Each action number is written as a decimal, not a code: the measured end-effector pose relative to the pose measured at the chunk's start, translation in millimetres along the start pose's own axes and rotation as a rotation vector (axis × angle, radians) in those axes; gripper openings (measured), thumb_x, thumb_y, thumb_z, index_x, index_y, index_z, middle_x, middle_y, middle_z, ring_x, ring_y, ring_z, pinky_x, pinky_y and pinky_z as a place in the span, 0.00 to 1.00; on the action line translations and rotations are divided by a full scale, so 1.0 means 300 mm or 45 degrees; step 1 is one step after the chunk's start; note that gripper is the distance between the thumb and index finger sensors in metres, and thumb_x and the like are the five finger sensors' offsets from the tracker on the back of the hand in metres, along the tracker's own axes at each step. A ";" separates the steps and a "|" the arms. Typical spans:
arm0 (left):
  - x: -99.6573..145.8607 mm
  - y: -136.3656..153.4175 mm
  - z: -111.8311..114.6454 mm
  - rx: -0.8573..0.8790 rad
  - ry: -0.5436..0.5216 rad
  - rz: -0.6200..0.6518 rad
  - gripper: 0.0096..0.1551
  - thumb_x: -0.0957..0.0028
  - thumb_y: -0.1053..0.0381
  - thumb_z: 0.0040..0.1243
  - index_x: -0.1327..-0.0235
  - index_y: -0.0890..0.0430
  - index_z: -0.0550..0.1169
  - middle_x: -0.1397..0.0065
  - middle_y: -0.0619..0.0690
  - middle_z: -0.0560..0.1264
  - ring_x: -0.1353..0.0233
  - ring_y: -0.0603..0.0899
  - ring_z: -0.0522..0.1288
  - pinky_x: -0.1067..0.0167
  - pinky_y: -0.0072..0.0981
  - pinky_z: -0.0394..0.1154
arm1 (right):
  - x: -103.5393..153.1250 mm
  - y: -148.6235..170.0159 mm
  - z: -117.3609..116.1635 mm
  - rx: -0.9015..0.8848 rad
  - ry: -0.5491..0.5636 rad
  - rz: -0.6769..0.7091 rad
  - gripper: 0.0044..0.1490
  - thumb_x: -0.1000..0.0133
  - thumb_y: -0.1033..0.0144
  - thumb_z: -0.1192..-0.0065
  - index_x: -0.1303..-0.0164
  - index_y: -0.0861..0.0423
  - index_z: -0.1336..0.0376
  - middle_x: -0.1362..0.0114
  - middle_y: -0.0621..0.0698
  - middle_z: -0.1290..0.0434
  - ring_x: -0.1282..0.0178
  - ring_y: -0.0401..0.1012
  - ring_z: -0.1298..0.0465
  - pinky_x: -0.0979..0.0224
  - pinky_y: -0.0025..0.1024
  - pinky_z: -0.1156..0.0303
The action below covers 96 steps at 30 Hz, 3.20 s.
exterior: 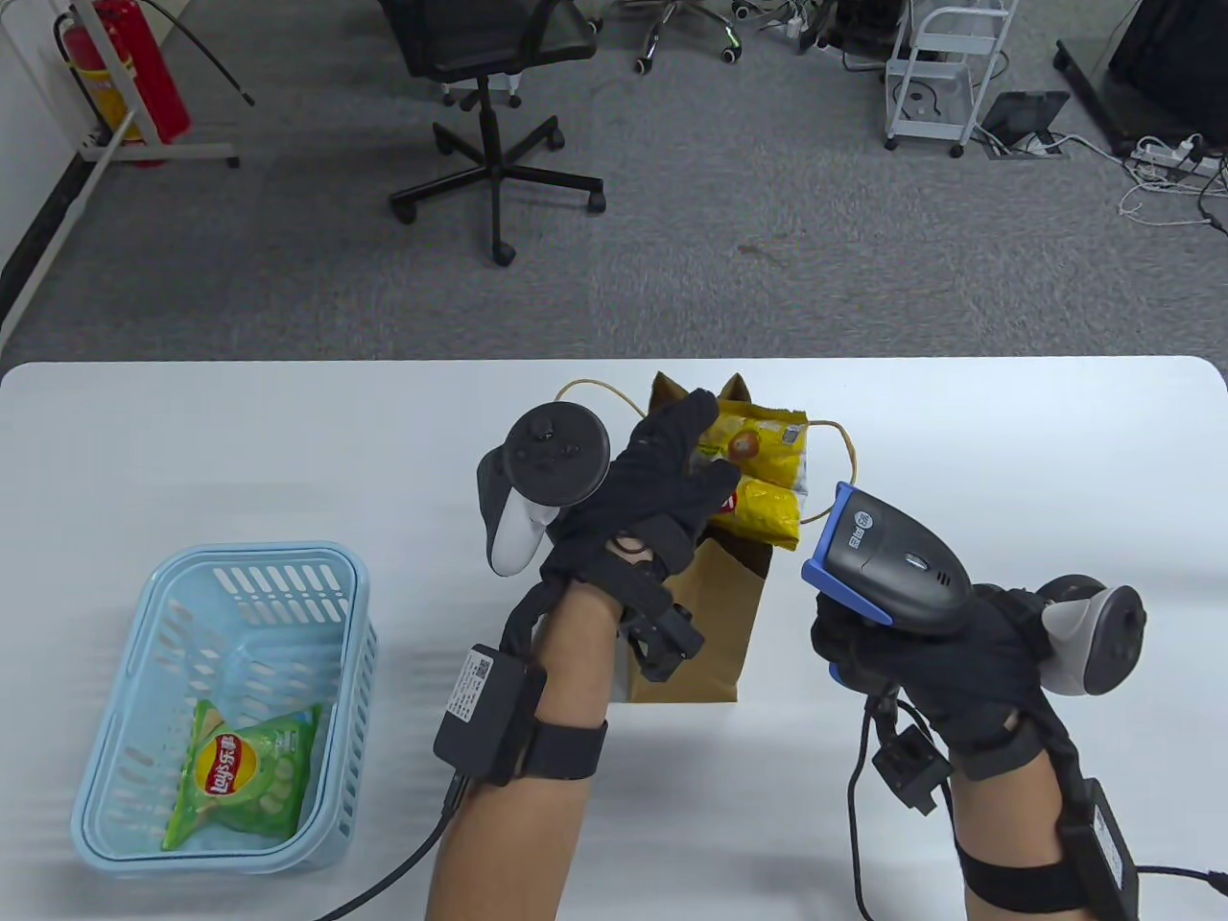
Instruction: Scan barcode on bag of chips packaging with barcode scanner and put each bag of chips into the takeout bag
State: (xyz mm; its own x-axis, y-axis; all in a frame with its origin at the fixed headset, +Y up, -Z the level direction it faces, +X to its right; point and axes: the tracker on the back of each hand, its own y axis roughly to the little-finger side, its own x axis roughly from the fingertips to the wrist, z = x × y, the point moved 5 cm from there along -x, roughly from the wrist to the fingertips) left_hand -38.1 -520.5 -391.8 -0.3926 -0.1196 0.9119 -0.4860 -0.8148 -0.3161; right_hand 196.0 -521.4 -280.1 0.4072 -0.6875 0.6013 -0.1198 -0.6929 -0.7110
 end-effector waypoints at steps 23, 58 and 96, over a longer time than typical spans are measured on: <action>0.512 0.376 -0.566 -0.359 -0.092 -0.687 0.42 0.38 0.49 0.61 0.15 0.65 0.63 0.17 0.71 0.58 0.24 0.82 0.63 0.35 0.73 0.66 | -0.005 0.051 -0.028 0.069 -0.020 -0.063 0.40 0.37 0.55 0.32 0.24 0.69 0.39 0.37 0.60 0.23 0.51 0.50 0.14 0.46 0.50 0.19; 0.689 1.218 -0.365 -0.881 0.691 -1.751 0.39 0.44 0.49 0.67 0.19 0.52 0.68 0.14 0.54 0.57 0.18 0.76 0.57 0.25 0.59 0.65 | -0.024 0.203 -0.041 0.113 -0.063 -0.217 0.41 0.37 0.56 0.32 0.24 0.69 0.39 0.36 0.61 0.23 0.50 0.51 0.14 0.45 0.51 0.20; 0.396 0.105 -0.515 -0.029 -0.262 0.032 0.21 0.43 0.48 0.63 0.41 0.53 0.85 0.34 0.54 0.82 0.39 0.72 0.83 0.48 0.52 0.82 | -0.014 0.054 -0.122 0.356 -0.162 -0.034 0.39 0.39 0.58 0.28 0.24 0.66 0.38 0.36 0.60 0.23 0.49 0.51 0.14 0.44 0.52 0.20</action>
State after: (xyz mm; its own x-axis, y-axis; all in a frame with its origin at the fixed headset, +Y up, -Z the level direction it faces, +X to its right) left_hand -220.7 -472.7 -333.9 -0.2383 -0.2550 0.9371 -0.4962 -0.7975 -0.3432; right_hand 159.4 -537.8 -280.7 0.5192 -0.6245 0.5834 0.1392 -0.6117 -0.7787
